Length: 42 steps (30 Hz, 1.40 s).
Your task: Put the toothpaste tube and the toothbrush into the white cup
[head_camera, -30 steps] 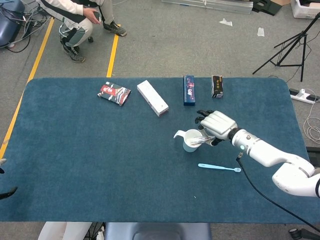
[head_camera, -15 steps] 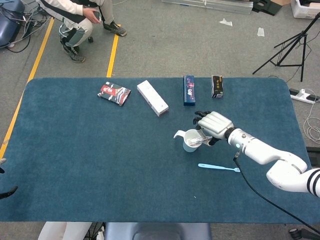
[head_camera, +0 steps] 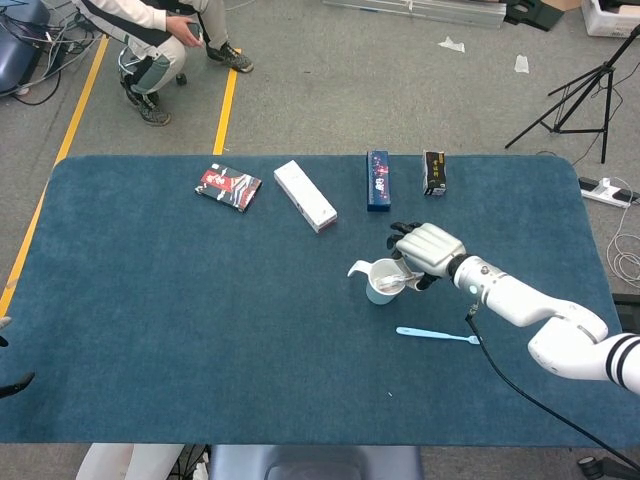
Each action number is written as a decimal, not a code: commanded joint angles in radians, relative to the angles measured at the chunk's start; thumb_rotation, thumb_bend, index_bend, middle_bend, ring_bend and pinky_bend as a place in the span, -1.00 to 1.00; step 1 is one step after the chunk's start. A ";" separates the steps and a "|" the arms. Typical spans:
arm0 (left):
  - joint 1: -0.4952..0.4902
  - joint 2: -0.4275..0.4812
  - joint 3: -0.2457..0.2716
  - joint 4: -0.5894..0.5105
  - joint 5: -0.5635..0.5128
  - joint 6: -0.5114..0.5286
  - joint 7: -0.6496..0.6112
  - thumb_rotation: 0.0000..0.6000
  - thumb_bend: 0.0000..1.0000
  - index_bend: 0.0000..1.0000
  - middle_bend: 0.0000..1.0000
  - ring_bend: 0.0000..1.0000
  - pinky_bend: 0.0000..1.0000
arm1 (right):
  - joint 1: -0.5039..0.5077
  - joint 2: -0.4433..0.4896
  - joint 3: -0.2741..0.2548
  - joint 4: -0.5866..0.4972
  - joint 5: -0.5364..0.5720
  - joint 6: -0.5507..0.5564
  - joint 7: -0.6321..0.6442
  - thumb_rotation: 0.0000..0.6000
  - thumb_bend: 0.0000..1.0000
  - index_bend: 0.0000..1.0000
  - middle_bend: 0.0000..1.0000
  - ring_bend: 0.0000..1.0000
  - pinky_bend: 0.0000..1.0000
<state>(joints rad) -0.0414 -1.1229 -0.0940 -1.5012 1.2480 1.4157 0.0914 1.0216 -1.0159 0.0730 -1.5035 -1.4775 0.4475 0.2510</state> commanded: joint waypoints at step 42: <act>0.006 0.006 -0.003 -0.008 0.006 0.003 -0.006 1.00 -1.00 -0.62 -0.19 -0.51 -0.51 | 0.012 -0.003 -0.009 0.001 -0.019 -0.006 0.076 1.00 -0.60 -0.01 -0.60 -1.00 -0.63</act>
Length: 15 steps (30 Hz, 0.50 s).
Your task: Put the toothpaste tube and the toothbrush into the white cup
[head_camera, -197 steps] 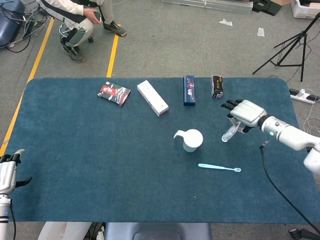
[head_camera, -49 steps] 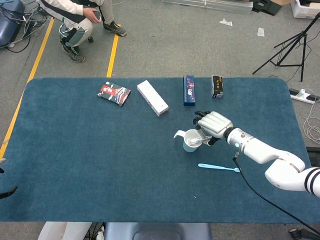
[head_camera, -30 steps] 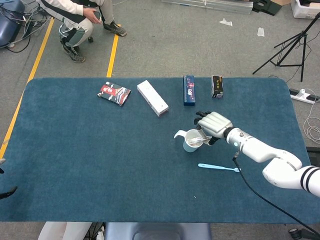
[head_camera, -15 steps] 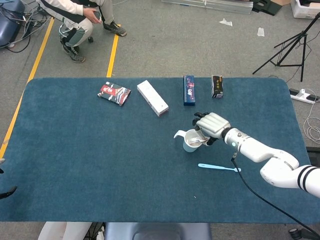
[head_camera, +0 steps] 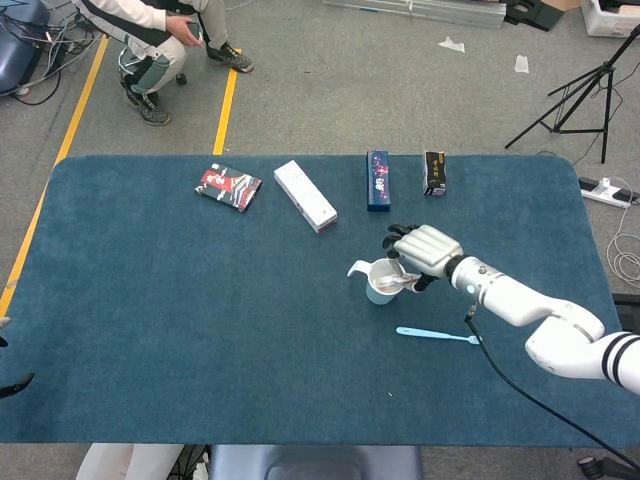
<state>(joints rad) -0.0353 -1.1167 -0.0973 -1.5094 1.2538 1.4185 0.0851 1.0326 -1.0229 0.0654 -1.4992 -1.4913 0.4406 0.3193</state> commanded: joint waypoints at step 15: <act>0.000 -0.002 0.000 0.001 0.000 -0.002 0.004 1.00 -1.00 -0.62 -0.19 -0.51 -0.51 | -0.005 0.069 -0.005 -0.059 -0.029 0.023 0.039 1.00 -0.85 -0.36 -0.69 -1.00 -0.63</act>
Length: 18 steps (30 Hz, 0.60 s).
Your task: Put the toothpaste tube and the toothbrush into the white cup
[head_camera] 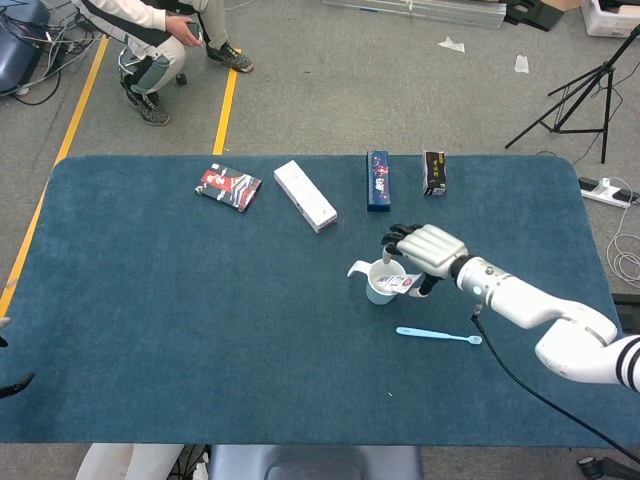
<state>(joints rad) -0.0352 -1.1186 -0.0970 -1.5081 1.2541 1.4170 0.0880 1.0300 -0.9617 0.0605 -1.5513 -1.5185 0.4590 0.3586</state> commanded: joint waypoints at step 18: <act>0.001 0.003 0.000 -0.005 0.006 0.001 -0.007 1.00 -1.00 -0.62 -0.19 -0.51 -0.51 | -0.183 0.256 0.014 -0.257 0.155 0.230 -0.190 1.00 -0.85 -0.43 -0.73 -1.00 -0.60</act>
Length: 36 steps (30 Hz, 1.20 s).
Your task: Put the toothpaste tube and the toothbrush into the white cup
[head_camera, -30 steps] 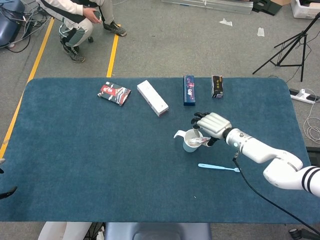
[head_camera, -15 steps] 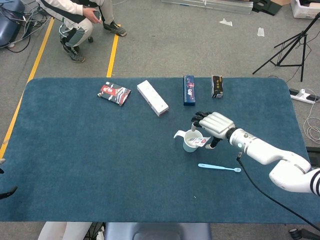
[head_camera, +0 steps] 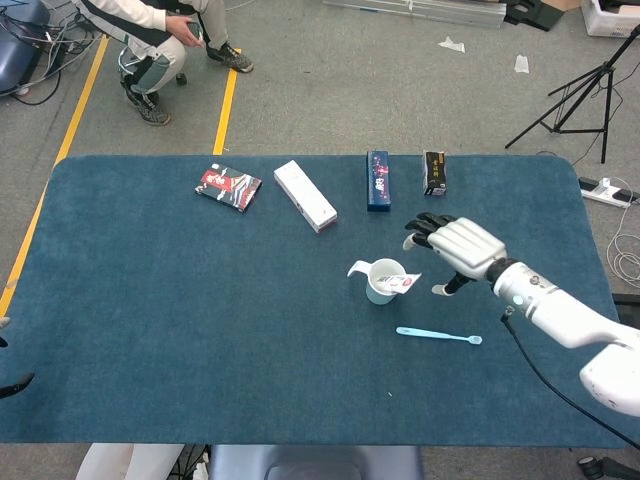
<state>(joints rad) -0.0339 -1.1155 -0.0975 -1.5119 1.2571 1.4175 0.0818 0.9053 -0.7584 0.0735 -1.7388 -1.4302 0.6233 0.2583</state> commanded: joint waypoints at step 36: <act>0.008 0.038 0.027 -0.064 0.088 0.032 -0.049 1.00 -1.00 -0.62 -0.19 -0.51 -0.51 | -0.379 -0.320 -0.007 -0.170 0.452 0.565 -0.847 1.00 -0.80 -0.08 1.00 1.00 1.00</act>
<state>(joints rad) -0.0258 -1.0780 -0.0708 -1.5756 1.3447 1.4492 0.0331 0.5189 -1.0614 0.0561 -1.9229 -1.0052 1.2095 -0.5913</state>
